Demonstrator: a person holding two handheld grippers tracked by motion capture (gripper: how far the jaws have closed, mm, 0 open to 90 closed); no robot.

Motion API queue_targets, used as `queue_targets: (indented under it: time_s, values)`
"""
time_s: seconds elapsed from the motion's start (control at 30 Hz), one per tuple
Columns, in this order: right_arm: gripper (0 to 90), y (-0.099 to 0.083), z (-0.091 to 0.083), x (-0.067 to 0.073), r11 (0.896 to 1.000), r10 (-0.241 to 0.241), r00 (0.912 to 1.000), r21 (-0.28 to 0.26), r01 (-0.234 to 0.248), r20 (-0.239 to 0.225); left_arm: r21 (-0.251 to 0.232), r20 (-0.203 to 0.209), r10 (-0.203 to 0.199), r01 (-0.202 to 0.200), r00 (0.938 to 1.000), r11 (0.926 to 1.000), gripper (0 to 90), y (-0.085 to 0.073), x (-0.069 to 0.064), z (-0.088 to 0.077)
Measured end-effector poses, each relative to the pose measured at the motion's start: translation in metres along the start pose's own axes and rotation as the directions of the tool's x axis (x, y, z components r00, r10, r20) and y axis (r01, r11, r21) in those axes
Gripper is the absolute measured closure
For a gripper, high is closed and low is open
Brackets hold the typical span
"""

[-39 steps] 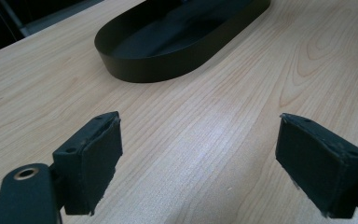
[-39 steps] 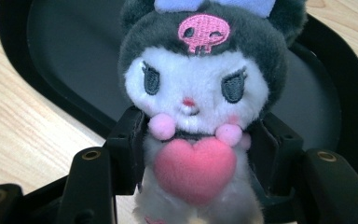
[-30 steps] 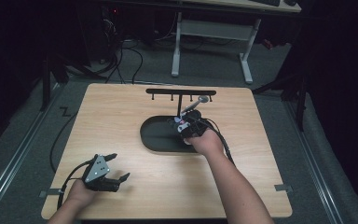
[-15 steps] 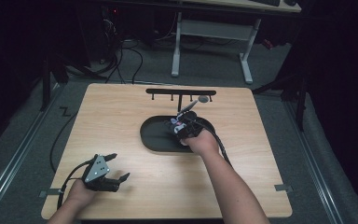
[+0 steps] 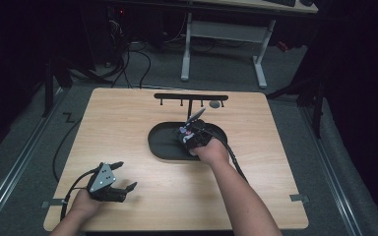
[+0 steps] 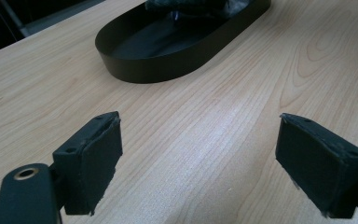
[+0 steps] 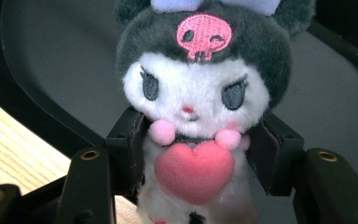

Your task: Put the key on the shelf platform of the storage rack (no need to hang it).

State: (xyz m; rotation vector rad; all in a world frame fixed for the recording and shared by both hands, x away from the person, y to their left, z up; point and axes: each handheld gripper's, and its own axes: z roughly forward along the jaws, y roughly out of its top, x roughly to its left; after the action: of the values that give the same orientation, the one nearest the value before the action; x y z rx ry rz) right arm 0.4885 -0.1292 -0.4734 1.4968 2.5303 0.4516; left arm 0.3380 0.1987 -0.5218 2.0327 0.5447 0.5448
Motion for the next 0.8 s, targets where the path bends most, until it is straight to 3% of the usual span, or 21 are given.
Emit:
queue_targets:
  time_s: [0.07, 0.13, 0.4, 0.6, 0.8]
  values:
    - [43.2, 0.0, 0.0, 0.001, 1.0, 0.016, 0.9999, 0.012, -0.016, 0.0, 0.0, -0.001, 0.001, -0.001, 1.0, 1.0, 15.4, 0.0, 0.0, 0.0]
    - [43.3, -0.001, 0.003, 0.001, 1.0, -0.006, 1.0, 0.011, 0.006, 0.0, 0.0, -0.003, 0.0, 0.0, 1.0, 1.0, 15.5, 0.0, 0.0, 0.0]
    - [43.2, -0.003, 0.001, 0.001, 1.0, -0.01, 0.9999, 0.026, 0.01, 0.003, 0.001, -0.004, 0.001, -0.001, 1.0, 1.0, 15.5, 0.0, 0.0, 0.0]
    - [41.1, -0.011, -0.001, -0.007, 0.999, 0.037, 0.9993, 0.01, -0.037, -0.005, 0.001, -0.003, -0.002, 0.002, 1.0, 1.0, 15.5, 0.0, 0.0, 0.0]
    - [38.3, -0.011, 0.0, -0.007, 0.999, 0.034, 0.9994, 0.014, -0.034, -0.004, -0.001, -0.006, -0.005, 0.005, 1.0, 1.0, 15.5, 0.0, 0.001, 0.0]
